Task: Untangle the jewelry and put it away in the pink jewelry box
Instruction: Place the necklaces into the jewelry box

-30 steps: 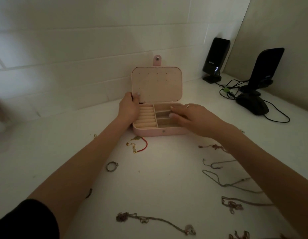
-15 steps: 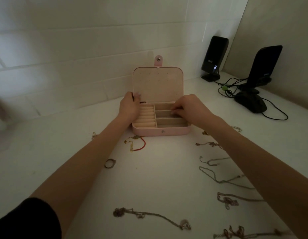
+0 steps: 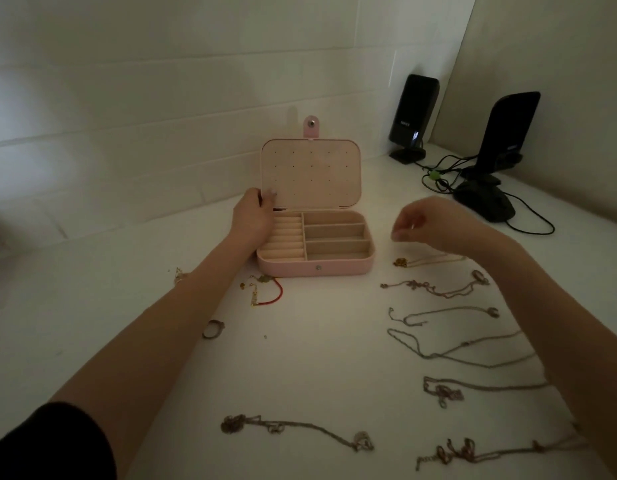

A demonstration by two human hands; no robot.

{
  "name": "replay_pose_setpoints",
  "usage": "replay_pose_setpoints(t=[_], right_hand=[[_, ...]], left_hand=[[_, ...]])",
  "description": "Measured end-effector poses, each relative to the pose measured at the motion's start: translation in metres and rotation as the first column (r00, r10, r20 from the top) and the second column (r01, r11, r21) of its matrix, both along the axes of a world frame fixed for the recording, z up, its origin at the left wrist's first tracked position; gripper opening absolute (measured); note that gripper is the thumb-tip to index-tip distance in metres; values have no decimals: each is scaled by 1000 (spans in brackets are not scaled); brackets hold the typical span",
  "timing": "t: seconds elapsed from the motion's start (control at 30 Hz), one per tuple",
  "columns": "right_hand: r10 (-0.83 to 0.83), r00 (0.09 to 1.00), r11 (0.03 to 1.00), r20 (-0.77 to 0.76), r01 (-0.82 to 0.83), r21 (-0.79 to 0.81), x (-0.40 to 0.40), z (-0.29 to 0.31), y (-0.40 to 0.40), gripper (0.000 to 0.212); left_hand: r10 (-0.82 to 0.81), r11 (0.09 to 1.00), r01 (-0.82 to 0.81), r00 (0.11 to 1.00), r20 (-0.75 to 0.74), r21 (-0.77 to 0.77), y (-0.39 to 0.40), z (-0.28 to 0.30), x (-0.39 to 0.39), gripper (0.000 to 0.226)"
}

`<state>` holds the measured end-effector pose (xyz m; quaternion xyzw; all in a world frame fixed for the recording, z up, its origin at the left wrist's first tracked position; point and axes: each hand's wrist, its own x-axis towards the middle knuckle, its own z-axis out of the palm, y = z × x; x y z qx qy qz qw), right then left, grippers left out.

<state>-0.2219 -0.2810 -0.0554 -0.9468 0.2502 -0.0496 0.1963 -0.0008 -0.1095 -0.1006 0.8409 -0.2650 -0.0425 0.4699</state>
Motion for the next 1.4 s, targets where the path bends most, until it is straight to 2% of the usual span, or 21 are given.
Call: replay_pose_setpoints(t=[0.1, 0.17, 0.43, 0.5, 0.6, 0.73, 0.93, 1.0, 1.07, 1.13, 1.2, 1.23, 1.3, 1.4], right_hand=[[39, 993, 990, -111, -23, 138, -18, -6, -6, 12], [63, 988, 984, -143, -38, 173, -23, -8, -2, 16], [89, 992, 993, -93, -80, 91, -23, -16, 11, 7], [72, 997, 989, -23, -68, 132, -25, -14, 10, 7], [4, 982, 953, 188, -61, 297, -29, -2, 13, 9], [-61, 914, 940, 402, -83, 331, -27, 22, 20, 12], [-34, 834, 881, 551, -235, 411, -20, 54, 37, 18], [-31, 817, 861, 576, -271, 431, -17, 60, 42, 19], [-20, 810, 848, 586, -297, 438, -13, 65, 47, 21], [6, 797, 837, 604, -335, 433, -9, 67, 52, 24], [26, 785, 835, 619, -357, 419, -6, 69, 57, 24], [28, 783, 839, 621, -356, 412, -5, 70, 59, 24], [16, 781, 851, 624, -338, 401, -4, 71, 61, 22], [-14, 803, 870, 596, -283, 403, -3, 69, 59, 20]], left_hand=[[-12, 1000, 12, 1000, 8, -2, -1, 0, -6, 30], [-12, 1000, 12, 1000, 13, 2, -1, 0, -10, 31], [10, 999, -11, 999, 33, 37, 3, 4, -21, 26], [32, 998, -33, 999, 26, 50, 4, 4, -23, 24], [63, 995, -64, 998, 9, 77, 5, 7, -26, 24], [101, 992, -99, 994, -32, 76, 6, 8, -30, 36], [121, 982, -121, 993, 4, 149, 15, 11, -35, 35], [55, 997, -58, 996, 71, 51, 18, 20, -46, 36], [-151, 974, 166, 983, 101, -152, 16, 36, -65, 44], [-454, 856, 431, 891, -16, -286, 9, 54, -90, 43], [-623, 774, 576, 767, -154, -265, 1, 66, -112, 30], [-652, 754, 603, 736, -182, -261, -2, 68, -119, 24], [-687, 719, 591, 684, -245, -366, -4, 66, -124, 17], [-713, 693, 508, 589, -380, -512, 0, 67, -123, 27]])
